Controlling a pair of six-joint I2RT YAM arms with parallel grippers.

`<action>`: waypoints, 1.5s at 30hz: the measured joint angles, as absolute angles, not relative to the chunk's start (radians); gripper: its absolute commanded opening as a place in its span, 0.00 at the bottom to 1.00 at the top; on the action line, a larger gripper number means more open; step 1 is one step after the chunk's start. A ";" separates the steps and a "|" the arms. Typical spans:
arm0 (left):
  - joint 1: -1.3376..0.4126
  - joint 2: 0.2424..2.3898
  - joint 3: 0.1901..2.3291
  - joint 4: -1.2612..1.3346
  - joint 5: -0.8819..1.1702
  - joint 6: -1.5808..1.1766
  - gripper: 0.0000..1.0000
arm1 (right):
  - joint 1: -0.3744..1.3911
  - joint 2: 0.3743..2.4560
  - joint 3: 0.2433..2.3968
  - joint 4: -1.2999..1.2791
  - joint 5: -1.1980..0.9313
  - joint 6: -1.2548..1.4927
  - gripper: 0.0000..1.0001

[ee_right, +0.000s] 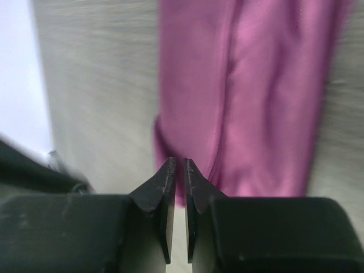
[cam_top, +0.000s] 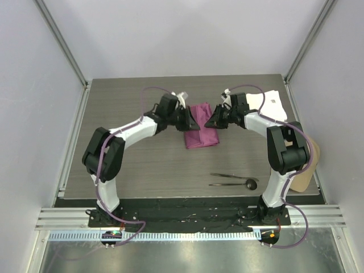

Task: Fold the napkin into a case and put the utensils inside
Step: Smooth out the 2/3-rectangle-folded napkin at the center of the board, then rotate the 2/3-rectangle-folded napkin at the center of the board.

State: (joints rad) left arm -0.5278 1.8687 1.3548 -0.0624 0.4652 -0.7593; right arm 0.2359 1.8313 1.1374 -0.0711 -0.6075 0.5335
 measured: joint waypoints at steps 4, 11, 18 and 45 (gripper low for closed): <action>-0.614 1.869 1.263 -0.090 0.434 -0.759 0.18 | 0.236 1.875 1.170 -0.138 -0.514 0.482 0.06; -0.644 1.789 1.207 -0.107 0.394 -0.735 0.19 | 0.242 1.876 1.047 -0.136 -0.437 0.473 0.06; -0.686 1.654 1.132 -0.131 0.319 -0.632 0.26 | 0.309 1.718 0.802 -0.018 -0.482 0.548 0.08; -1.022 1.986 1.365 -0.295 -0.052 -0.147 0.60 | -0.102 1.333 0.740 -0.255 -0.395 0.525 0.55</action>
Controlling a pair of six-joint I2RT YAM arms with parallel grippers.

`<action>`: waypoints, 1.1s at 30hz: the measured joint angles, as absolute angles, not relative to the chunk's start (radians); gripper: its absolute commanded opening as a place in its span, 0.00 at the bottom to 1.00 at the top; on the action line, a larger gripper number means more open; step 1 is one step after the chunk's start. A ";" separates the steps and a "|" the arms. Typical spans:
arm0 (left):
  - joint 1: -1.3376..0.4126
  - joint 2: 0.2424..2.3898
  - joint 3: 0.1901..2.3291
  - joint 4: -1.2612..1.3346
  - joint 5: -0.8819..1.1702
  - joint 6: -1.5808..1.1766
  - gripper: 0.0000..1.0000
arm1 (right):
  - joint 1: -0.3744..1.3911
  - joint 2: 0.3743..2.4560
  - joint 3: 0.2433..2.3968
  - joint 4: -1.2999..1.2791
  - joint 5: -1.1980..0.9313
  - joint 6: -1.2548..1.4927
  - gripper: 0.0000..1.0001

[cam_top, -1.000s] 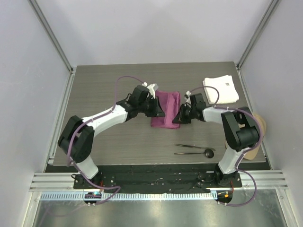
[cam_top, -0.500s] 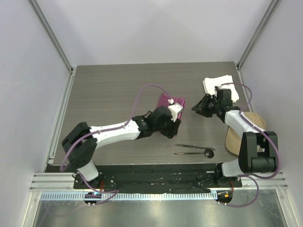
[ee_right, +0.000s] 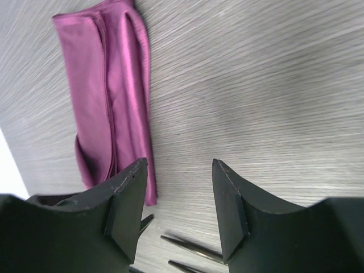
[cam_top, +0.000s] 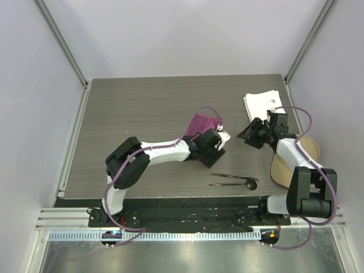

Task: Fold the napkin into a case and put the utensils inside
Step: Rotate the 2/3-rectangle-folded napkin at the center of the board.

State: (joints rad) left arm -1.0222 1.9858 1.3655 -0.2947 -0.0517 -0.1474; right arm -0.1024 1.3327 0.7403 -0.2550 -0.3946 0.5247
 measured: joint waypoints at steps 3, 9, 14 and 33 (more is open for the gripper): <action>-1.024 2.001 1.377 -0.308 -0.056 -0.132 0.60 | -0.102 1.332 0.740 -0.247 -0.423 0.523 0.55; -1.024 2.033 1.395 -0.327 -0.079 -0.103 0.55 | -0.102 1.332 0.724 -0.223 -0.468 0.523 0.55; -1.025 2.041 1.401 -0.326 -0.094 -0.092 0.42 | -0.102 1.332 0.717 -0.213 -0.488 0.523 0.55; -1.033 1.987 1.316 -0.266 -0.134 -0.131 0.05 | -0.027 1.468 0.627 -0.006 -0.596 0.616 0.66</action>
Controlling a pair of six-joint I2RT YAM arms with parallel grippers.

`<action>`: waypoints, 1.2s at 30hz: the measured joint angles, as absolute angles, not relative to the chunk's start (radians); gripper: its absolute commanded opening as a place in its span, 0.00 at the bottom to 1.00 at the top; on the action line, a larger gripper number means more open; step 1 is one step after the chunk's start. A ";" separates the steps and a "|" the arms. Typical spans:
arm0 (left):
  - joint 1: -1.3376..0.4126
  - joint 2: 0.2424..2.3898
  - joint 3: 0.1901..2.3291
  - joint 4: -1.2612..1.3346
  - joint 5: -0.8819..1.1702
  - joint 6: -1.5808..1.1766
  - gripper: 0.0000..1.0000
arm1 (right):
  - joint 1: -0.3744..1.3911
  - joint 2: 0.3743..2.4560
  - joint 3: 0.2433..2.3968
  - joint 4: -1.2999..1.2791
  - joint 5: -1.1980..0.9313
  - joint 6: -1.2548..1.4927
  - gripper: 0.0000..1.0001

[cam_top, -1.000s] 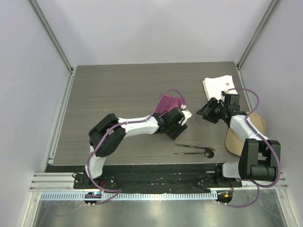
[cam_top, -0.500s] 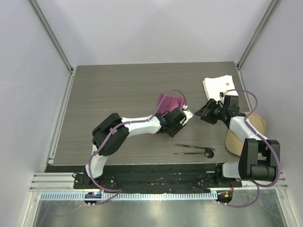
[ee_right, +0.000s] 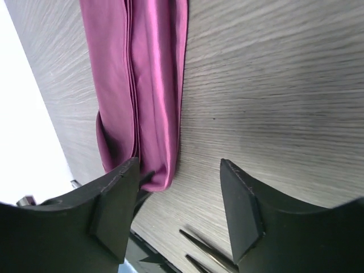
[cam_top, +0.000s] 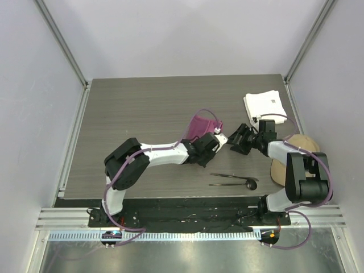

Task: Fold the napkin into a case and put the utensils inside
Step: Rotate the 2/3-rectangle-folded napkin at the center of the board.

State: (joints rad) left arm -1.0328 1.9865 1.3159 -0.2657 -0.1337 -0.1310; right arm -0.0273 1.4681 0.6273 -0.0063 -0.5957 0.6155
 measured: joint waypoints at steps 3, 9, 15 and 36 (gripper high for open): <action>-1.032 1.937 1.250 -0.236 -0.115 -0.172 0.04 | -0.007 1.507 0.617 0.058 -0.597 0.670 0.66; -1.008 1.850 1.121 -0.131 -0.076 -0.266 0.02 | 0.052 1.563 0.614 0.162 -0.580 0.748 0.67; -0.974 1.765 0.998 -0.023 -0.041 -0.347 0.00 | 0.118 1.562 0.579 0.197 -0.570 0.761 0.67; -0.896 1.668 0.850 0.070 0.137 -0.366 0.16 | 0.135 1.531 0.780 -0.042 -0.459 0.441 0.63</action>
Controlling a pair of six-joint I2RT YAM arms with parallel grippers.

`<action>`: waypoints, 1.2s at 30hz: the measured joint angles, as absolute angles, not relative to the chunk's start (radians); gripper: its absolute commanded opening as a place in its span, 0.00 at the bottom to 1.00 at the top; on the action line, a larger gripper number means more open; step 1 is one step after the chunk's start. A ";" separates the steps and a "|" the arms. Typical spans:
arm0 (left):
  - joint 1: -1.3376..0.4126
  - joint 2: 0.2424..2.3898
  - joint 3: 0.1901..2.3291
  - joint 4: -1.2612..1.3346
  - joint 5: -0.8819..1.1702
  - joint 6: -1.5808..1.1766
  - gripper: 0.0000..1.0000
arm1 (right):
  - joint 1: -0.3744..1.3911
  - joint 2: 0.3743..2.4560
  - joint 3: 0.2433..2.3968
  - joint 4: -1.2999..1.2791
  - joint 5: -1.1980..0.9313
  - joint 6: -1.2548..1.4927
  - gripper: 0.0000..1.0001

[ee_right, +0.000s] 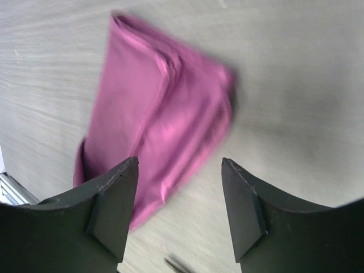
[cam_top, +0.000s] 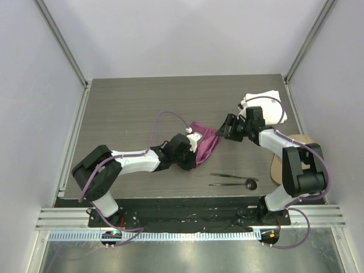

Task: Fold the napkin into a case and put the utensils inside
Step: Rotate the 2/3-rectangle-folded napkin at the center of the board.

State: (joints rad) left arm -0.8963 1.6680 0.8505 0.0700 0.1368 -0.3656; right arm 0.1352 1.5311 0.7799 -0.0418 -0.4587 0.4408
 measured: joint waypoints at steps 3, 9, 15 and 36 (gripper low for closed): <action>-0.897 1.654 0.838 0.038 0.150 -0.345 0.40 | 0.167 1.594 0.880 -0.062 -0.449 0.420 0.61; -0.897 1.580 0.786 -0.029 0.176 -0.337 0.59 | 0.253 1.716 0.989 -0.094 -0.443 0.393 0.38; -0.890 1.364 0.781 -0.085 0.186 -0.393 0.34 | 0.278 1.785 1.011 -0.132 -0.436 0.374 0.20; -0.636 1.574 0.995 -0.172 0.294 -0.761 0.15 | 0.575 1.578 0.515 0.365 -0.206 0.949 0.20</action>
State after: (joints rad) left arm -0.6361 1.5738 0.9947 -0.1722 0.2943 -0.7612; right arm 0.5747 1.5780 0.5148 0.3653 -0.2062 0.9493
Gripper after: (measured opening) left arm 0.150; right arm 0.173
